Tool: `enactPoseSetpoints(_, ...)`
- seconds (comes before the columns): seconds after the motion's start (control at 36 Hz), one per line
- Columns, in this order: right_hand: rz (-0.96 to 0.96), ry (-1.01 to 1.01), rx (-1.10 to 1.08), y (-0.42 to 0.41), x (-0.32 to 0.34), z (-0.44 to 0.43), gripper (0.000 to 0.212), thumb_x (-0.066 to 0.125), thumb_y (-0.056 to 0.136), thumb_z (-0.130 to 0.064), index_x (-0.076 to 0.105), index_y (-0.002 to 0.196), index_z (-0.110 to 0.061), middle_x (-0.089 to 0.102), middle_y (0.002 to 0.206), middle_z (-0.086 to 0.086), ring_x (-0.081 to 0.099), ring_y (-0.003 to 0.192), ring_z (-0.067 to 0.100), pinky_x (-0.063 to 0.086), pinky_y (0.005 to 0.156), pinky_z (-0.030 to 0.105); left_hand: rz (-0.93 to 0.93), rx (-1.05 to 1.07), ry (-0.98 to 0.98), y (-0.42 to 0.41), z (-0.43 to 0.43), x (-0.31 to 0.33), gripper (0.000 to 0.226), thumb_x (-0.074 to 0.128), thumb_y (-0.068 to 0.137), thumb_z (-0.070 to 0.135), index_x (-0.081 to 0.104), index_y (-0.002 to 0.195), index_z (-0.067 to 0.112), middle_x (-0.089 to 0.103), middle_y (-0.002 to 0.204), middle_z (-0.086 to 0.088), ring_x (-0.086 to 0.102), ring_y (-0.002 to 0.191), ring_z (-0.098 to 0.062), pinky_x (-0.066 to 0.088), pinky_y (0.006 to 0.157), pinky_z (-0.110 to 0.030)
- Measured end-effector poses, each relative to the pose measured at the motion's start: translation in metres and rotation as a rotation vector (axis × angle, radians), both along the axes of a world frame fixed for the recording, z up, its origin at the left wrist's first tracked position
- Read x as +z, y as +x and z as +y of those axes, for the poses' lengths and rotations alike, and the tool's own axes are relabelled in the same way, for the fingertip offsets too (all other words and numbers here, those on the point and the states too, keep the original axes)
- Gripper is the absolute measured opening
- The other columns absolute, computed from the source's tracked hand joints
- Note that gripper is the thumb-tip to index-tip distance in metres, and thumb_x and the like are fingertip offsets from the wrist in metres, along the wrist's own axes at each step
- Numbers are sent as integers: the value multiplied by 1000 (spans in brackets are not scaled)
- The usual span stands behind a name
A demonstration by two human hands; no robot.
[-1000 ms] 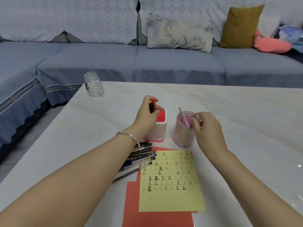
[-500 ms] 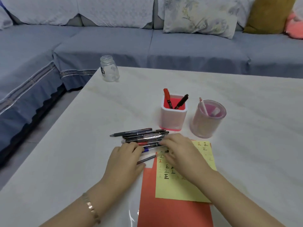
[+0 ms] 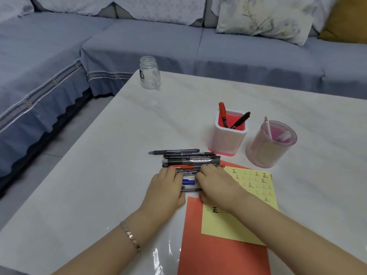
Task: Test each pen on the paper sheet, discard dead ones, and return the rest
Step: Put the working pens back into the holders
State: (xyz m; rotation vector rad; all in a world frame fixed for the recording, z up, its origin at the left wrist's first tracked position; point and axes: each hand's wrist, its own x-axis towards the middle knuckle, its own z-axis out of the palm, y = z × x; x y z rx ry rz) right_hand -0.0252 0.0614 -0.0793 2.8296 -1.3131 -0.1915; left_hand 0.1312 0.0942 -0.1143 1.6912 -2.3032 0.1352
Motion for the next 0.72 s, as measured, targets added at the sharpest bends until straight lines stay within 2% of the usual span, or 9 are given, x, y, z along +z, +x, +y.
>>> enactPoseSetpoints(0.06,69,-83,4,4,-4,-1,32,82,33,-20,61,57,-14,56,58,3,56,54,20,40,49,20,-5,-17,-32,-1,-1,-2,36,82,37,16,61,66,10,54,66,-5,53,57,-22,34,44,-24)
enactPoseSetpoints(0.11,69,-127,1,5,-10,-2,35,82,26,-21,57,49,-17,52,50,0,51,45,18,36,45,19,-2,-22,-60,-1,-2,-3,34,82,37,14,61,64,11,54,65,-5,52,57,-22,32,45,-24)
enactPoseSetpoints(0.19,54,-79,21,2,-6,2,22,73,40,-23,56,53,-17,53,50,0,52,45,18,36,45,19,62,-36,-62,2,0,-6,33,83,40,19,60,63,14,55,66,0,48,64,-20,34,47,-25)
enactPoseSetpoints(0.31,-66,138,-58,-11,10,11,12,41,85,-8,44,96,-12,60,87,7,51,74,25,36,63,34,364,-33,0,6,4,5,15,57,68,33,61,76,21,58,80,9,41,80,-11,40,65,-27)
enactPoseSetpoints(0.36,-247,353,-161,-21,20,17,16,42,84,-5,33,92,-16,54,74,-1,43,63,20,31,56,34,625,41,55,3,7,22,23,67,73,22,59,95,25,54,93,16,47,91,-8,40,79,-23)
enactPoseSetpoints(0.44,-597,542,-304,-38,26,25,21,41,83,-1,34,85,-20,39,53,-11,28,49,9,26,51,29,1132,179,97,-7,11,48,68,77,71,7,37,115,41,47,114,22,49,103,7,37,86,-5)
enactPoseSetpoints(0.53,-860,658,-404,-46,30,37,11,43,96,-22,43,87,-28,42,50,-11,35,45,3,31,48,19,1508,205,264,-17,10,63,70,71,74,2,34,126,32,55,117,11,57,104,0,45,83,-9)
enactPoseSetpoints(0.64,-1141,950,-489,-45,37,53,20,36,97,-28,44,84,-14,33,48,-10,28,41,7,27,41,18,1696,87,666,-36,11,70,46,59,84,10,48,128,12,67,114,-6,63,105,-17,49,94,-31)
enactPoseSetpoints(0.72,-1255,1061,-527,-47,43,60,33,35,88,-39,45,91,-9,29,50,-5,21,41,8,23,39,17,1725,-19,749,-49,13,74,37,57,87,7,53,124,4,65,113,-17,63,104,-23,49,95,-35)
